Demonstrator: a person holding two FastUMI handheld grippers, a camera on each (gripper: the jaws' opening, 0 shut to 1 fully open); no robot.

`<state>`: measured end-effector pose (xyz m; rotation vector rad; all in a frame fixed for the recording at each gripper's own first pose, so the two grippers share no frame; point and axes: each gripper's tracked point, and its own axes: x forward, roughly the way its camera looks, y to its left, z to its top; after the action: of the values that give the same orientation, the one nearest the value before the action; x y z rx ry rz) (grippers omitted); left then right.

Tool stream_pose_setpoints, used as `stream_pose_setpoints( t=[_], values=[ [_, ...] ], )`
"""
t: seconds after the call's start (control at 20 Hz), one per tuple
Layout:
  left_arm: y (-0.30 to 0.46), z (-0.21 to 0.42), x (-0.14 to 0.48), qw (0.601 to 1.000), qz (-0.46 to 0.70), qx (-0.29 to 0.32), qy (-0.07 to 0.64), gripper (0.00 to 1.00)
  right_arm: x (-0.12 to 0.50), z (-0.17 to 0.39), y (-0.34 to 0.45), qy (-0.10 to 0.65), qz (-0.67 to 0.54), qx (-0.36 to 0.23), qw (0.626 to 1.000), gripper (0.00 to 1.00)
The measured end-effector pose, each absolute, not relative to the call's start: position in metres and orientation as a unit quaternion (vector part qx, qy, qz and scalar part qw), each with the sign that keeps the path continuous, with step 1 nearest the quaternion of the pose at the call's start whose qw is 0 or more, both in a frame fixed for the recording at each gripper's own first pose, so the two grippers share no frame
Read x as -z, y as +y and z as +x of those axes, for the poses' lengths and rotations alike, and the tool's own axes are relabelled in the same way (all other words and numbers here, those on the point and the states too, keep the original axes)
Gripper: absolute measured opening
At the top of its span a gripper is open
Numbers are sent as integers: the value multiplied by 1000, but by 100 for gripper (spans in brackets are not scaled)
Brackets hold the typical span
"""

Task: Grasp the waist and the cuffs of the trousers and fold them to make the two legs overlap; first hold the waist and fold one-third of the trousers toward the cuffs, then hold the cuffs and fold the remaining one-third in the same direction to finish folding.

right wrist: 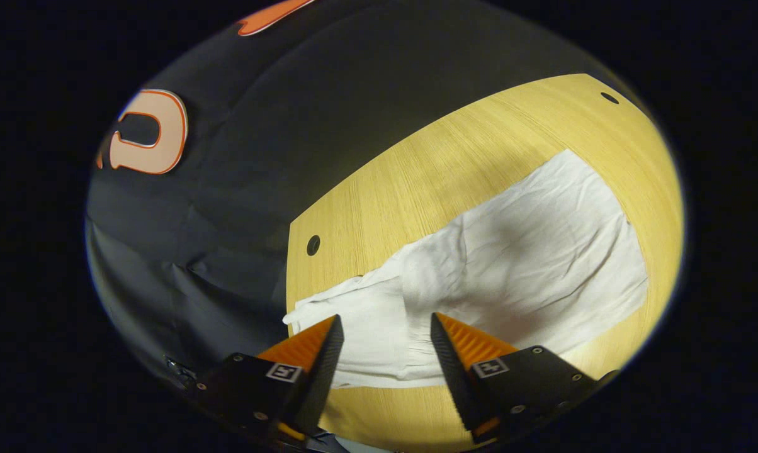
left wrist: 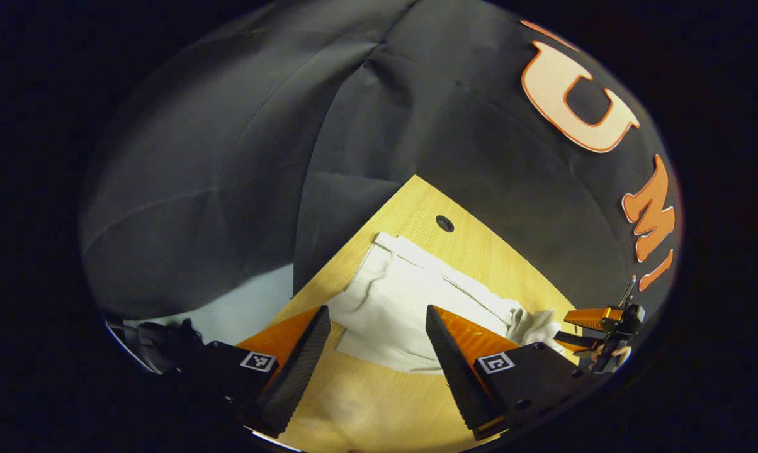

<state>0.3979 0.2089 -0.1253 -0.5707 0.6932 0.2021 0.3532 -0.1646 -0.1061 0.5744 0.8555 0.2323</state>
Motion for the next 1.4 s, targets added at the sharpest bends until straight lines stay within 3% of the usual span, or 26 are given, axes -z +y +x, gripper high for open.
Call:
stream_pose_setpoints(
  t=[0.05,0.1,0.55,0.8,1.35,1.4],
  values=[
    [212,398,137,890,-285,-99,341,100,106,352,-172,410,275,-110,863,91],
    [212,398,144,885,-292,-102,347,100,100,351,-179,413,275,-109,861,98],
    [176,380,174,804,-446,-103,380,100,118,341,-190,424,274,-102,857,99],
    [181,385,194,778,-483,-121,383,100,120,337,-194,430,274,-102,854,99],
    [181,435,198,775,-503,-116,364,99,96,339,-225,411,301,-87,856,99],
    [181,438,200,778,-493,-120,371,94,95,339,-228,408,304,-85,857,99]
  ],
)
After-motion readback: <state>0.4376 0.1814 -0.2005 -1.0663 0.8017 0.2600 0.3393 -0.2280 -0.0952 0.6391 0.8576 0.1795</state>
